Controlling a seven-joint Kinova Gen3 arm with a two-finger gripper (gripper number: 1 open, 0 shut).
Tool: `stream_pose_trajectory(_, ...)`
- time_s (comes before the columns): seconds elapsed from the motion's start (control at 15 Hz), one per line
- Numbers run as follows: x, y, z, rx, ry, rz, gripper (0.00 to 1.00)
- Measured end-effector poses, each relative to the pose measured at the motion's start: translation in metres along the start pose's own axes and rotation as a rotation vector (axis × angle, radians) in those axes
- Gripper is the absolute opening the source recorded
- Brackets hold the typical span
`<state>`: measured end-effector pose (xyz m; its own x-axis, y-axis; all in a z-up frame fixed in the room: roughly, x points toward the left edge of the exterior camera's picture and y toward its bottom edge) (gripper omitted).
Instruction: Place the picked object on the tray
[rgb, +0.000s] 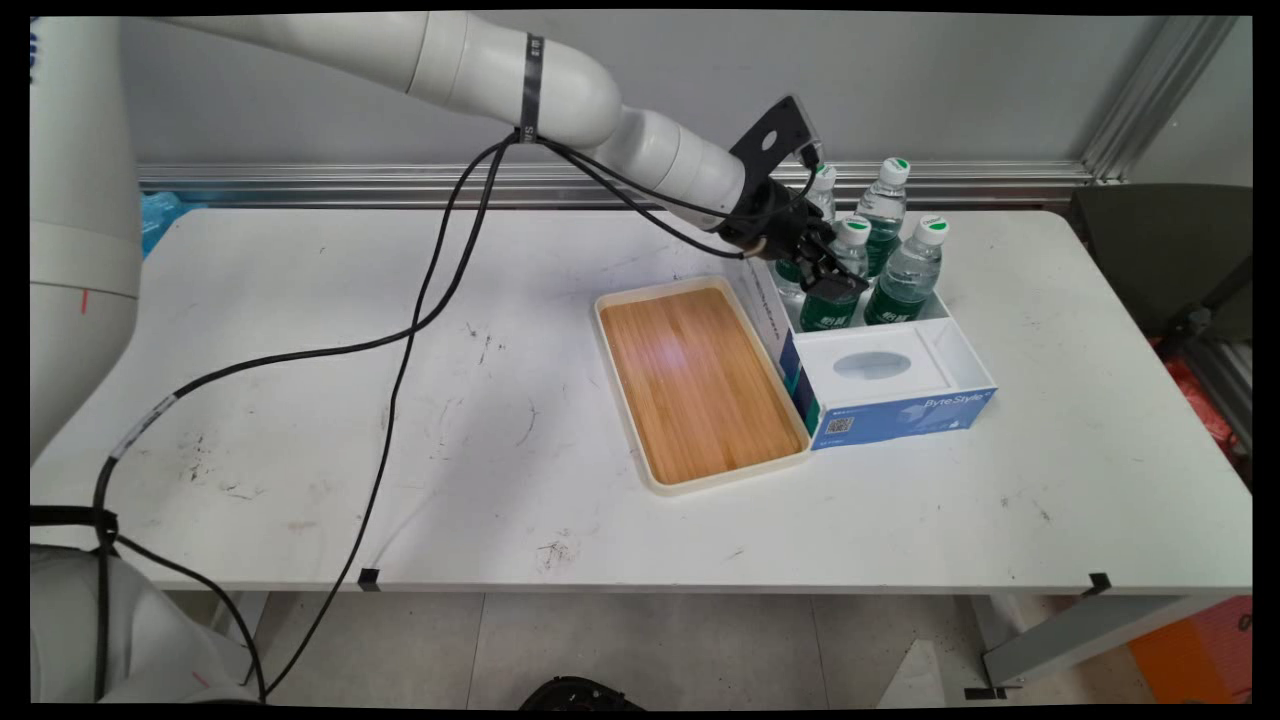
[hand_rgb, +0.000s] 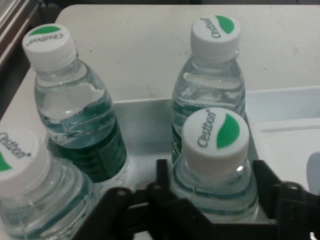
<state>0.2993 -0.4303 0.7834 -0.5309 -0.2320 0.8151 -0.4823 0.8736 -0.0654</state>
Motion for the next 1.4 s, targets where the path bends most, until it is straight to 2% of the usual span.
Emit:
stream_pose_trajectory(0.27, 0.0, 0.002, 0.0, -0.012, 0.003, -0.004, 0.0)
stream_pose_trajectory(0.47, 0.004, 0.0, -0.004, -0.006, 0.009, -0.004, 0.0)
stream_pose_trajectory(0.8, 0.027, -0.01, -0.02, 0.018, 0.043, 0.01, 0.0)
stream_pose_trajectory(1.07, 0.05, -0.011, -0.045, 0.017, 0.059, 0.014, 0.0)
stream_pose_trajectory(1.4, 0.068, 0.004, -0.085, 0.007, 0.044, 0.011, 0.0)
